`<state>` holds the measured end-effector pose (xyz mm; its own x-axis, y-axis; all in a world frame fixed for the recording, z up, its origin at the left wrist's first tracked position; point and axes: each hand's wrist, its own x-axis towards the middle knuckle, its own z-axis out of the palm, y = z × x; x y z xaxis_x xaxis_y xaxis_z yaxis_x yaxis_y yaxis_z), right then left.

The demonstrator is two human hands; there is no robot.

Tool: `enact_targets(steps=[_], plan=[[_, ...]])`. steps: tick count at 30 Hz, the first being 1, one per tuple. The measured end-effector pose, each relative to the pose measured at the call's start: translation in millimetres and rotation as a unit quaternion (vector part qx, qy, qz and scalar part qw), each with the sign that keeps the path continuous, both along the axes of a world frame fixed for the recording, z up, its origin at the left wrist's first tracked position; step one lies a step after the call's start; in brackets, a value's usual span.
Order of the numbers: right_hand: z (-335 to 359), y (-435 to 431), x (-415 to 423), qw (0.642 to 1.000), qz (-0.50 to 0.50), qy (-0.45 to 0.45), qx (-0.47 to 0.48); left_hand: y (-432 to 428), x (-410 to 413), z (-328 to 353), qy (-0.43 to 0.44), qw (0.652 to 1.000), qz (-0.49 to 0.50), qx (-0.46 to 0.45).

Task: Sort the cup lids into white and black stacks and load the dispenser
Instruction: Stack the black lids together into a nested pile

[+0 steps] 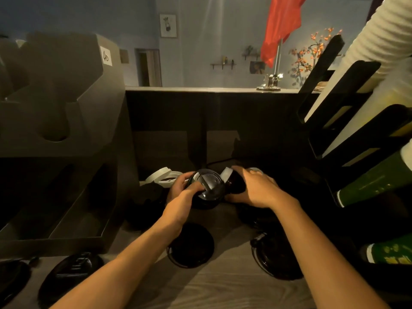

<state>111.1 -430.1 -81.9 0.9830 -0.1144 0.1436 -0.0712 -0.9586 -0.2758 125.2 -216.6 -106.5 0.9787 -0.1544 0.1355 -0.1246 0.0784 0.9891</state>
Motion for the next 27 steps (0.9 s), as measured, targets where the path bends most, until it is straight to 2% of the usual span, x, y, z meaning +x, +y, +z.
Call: enact_targets(steps=[4,8,12,17,25,27], plan=[[-4,2,-6,0.997,0.003,-0.048,-0.064,0,1,0,0.014,1.000,0.012,-0.020],[0,4,-10,0.998,0.045,-0.045,-0.022,3,2,3,0.009,0.999,0.002,-0.033],[-1,10,-13,0.990,0.092,-0.014,0.106,5,3,4,0.006,0.999,0.002,-0.041],[-7,12,-10,0.988,0.098,-0.055,0.103,6,6,1,0.012,0.999,0.000,-0.038],[-10,22,-4,0.989,0.119,-0.063,0.067,5,13,-4,0.025,0.998,-0.006,-0.057],[-11,22,-3,0.987,0.120,-0.074,0.083,5,12,-4,0.027,0.998,-0.007,-0.063]])
